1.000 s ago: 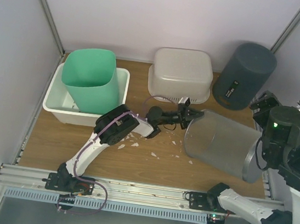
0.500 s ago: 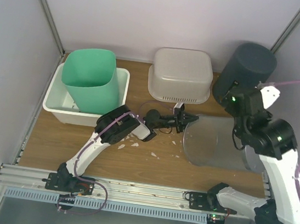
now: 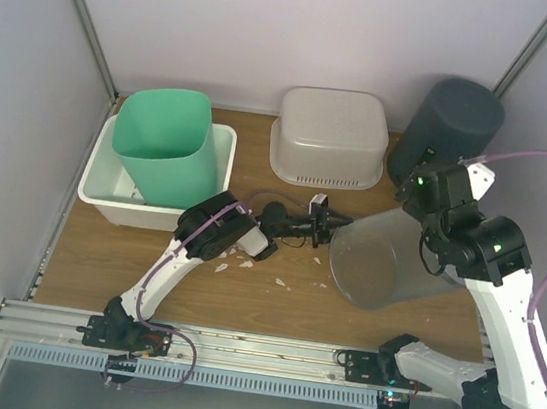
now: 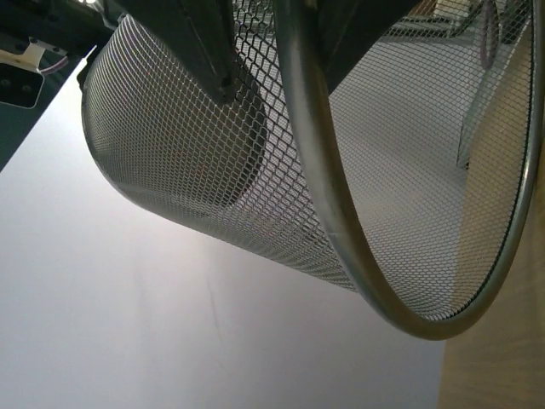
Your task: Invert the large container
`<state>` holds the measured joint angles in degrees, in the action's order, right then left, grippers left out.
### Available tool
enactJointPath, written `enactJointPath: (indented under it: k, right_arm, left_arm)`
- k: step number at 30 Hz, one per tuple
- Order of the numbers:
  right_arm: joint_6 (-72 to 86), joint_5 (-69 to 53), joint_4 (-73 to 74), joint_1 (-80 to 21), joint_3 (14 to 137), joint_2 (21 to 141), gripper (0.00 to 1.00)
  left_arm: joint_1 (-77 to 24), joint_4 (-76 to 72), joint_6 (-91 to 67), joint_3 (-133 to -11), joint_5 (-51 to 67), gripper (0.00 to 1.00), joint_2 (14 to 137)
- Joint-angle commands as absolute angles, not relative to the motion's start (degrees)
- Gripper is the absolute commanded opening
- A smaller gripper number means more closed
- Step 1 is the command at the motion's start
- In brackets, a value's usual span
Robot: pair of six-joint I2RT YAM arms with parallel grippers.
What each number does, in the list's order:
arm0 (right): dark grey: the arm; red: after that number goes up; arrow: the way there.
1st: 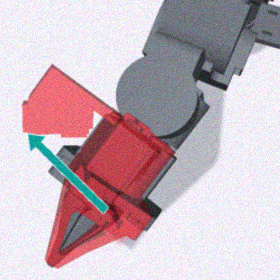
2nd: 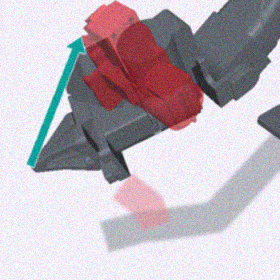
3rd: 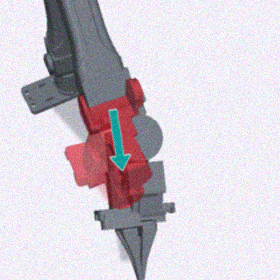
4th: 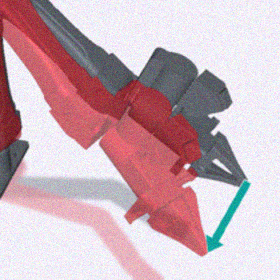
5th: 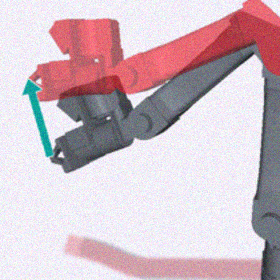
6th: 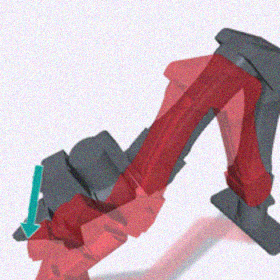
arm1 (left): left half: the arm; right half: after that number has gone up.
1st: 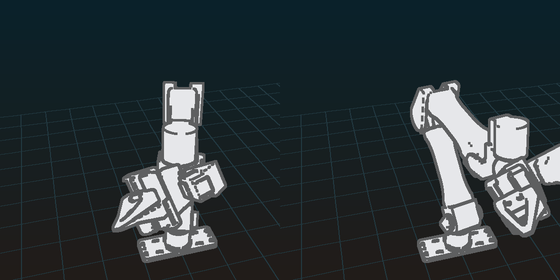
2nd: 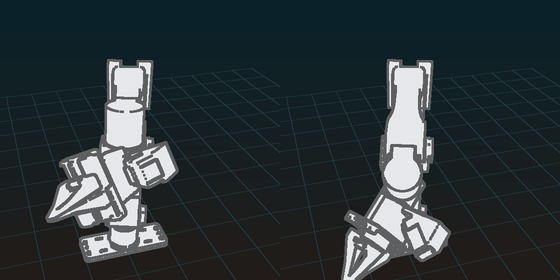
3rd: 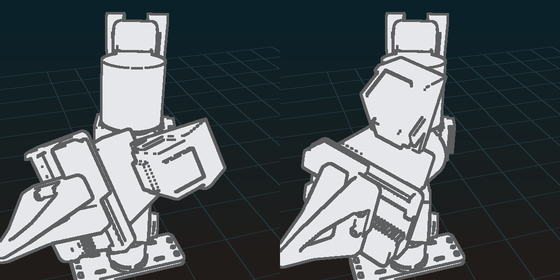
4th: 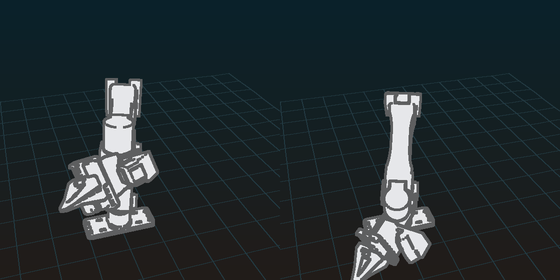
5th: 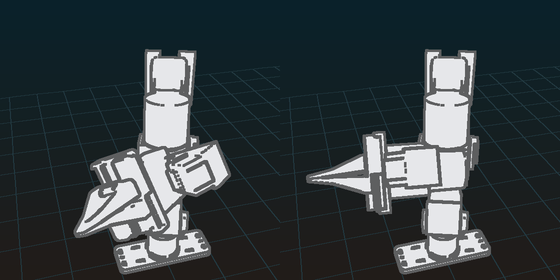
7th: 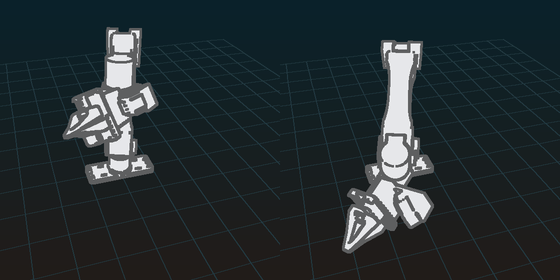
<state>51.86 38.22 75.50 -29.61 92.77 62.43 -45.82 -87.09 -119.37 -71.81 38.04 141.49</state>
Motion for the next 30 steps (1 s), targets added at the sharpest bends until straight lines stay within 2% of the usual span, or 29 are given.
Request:
enactJointPath:
  k: [1,3,5,8,12,18,24,30]
  right_arm:
    - [51.9,35.7,76.0,-28.9,90.6,62.3,1.0]
    - [51.9,35.1,76.0,-28.9,90.3,62.4,1.0]
    - [51.8,34.5,75.9,-28.9,90.1,62.2,1.0]
    - [51.8,32.7,75.9,-28.8,89.3,62.1,1.0]
    - [50.3,28.7,76.0,-28.7,87.8,62.8,1.0]
    - [48.8,24.5,76.0,-28.7,86.8,62.7,1.0]
    - [47.6,21.5,76.0,-28.8,85.3,62.3,1.0]
    - [47.2,20.0,75.8,-28.7,84.6,62.4,1.0]
  left_arm:
    - [-45.8,-93.9,-122.8,-71.0,39.6,0.3,142.2]
    - [-45.8,-94.1,-122.7,-71.0,39.8,0.5,142.4]
    - [-45.6,-94.0,-122.6,-70.8,40.0,0.63,142.5]
    - [-45.4,-94.1,-121.6,-69.3,40.4,0.75,142.0]
    - [-44.7,-91.8,-118.8,-67.0,43.1,0.76,140.6]
    - [-43.5,-79.6,-110.8,-62.5,48.8,0.78,135.4]
    - [-41.4,-52.5,-93.1,-63.3,54.0,0.82,128.7]
    - [-40.3,-20.4,-71.3,-72.6,53.7,0.82,126.5]
